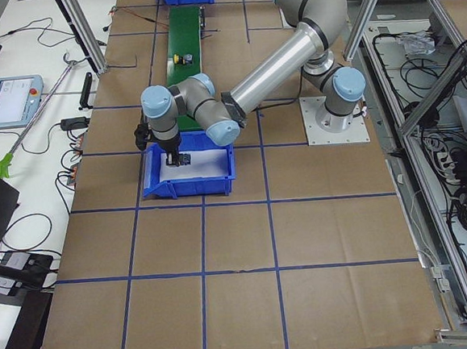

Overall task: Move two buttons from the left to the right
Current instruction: 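Lift the red button to the conveyor while the right gripper moves over the yellow button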

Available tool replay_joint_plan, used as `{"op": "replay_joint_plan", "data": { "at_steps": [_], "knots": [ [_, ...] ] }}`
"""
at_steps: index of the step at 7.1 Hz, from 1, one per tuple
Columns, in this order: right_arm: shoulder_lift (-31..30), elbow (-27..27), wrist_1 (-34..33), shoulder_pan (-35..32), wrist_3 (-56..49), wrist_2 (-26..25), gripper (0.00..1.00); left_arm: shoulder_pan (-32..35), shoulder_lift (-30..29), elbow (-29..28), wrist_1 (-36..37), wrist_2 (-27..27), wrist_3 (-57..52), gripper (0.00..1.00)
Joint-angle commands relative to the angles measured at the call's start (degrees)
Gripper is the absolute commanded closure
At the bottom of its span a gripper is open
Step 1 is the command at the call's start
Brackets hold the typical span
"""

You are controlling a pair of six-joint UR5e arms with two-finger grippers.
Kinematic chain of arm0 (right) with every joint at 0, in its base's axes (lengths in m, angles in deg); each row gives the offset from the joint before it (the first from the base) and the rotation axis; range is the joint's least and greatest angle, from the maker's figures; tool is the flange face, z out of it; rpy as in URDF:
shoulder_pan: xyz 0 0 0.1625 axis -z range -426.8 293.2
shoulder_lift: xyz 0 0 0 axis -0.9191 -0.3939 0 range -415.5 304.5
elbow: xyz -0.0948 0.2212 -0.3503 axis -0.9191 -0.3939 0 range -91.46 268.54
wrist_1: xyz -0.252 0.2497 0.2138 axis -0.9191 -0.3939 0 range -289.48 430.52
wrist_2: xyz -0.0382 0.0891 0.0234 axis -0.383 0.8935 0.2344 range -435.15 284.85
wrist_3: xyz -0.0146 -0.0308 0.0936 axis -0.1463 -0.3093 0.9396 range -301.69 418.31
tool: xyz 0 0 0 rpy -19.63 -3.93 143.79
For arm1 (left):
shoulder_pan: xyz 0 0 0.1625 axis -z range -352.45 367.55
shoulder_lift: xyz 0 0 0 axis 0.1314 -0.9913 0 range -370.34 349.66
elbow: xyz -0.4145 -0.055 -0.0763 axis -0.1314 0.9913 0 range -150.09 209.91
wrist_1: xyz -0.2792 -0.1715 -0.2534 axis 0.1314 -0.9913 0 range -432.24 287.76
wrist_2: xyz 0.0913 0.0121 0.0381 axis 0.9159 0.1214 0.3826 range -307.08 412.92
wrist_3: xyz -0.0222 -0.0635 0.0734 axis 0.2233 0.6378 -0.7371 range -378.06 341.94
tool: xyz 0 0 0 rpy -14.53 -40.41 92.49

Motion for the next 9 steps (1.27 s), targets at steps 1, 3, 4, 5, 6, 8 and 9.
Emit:
{"op": "replay_joint_plan", "data": {
  "at_steps": [1,3,4,5,6,8,9],
  "knots": [
    [3.17,-0.58,-3.19,0.17,0.13,0.08,0.0,-0.02,1.1,-7.97,-11.14,0.0,0.0,0.9],
    [5.27,-0.41,-6.17,0.0,0.57,0.25,0.0,0.6,0.92,-7.82,-11.26,0.18,0.87,0.9],
    [6.94,-0.5,-7.85,0.17,0.66,0.34,0.0,1.73,1.01,-7.64,-11.26,0.18,2.62,0.9],
    [8.35,-0.5,-10.91,0.0,0.75,0.34,0.0,4.09,2.05,-6.86,-11.26,0.27,4.72,0.9],
    [10.28,-0.58,-12.24,0.17,0.75,1.47,0.0,6.73,3.45,-5.29,-11.26,0.27,9.36,0.9],
    [12.92,0.03,-16.1,0.43,1.01,4.47,0.0,13.92,5.13,-2.99,-11.08,0.27,20.42,0.9],
    [13.81,-0.14,-16.56,0.35,1.36,4.56,0.0,17.96,5.14,-2.64,-10.65,0.27,25.0,0.9]
  ]
}}
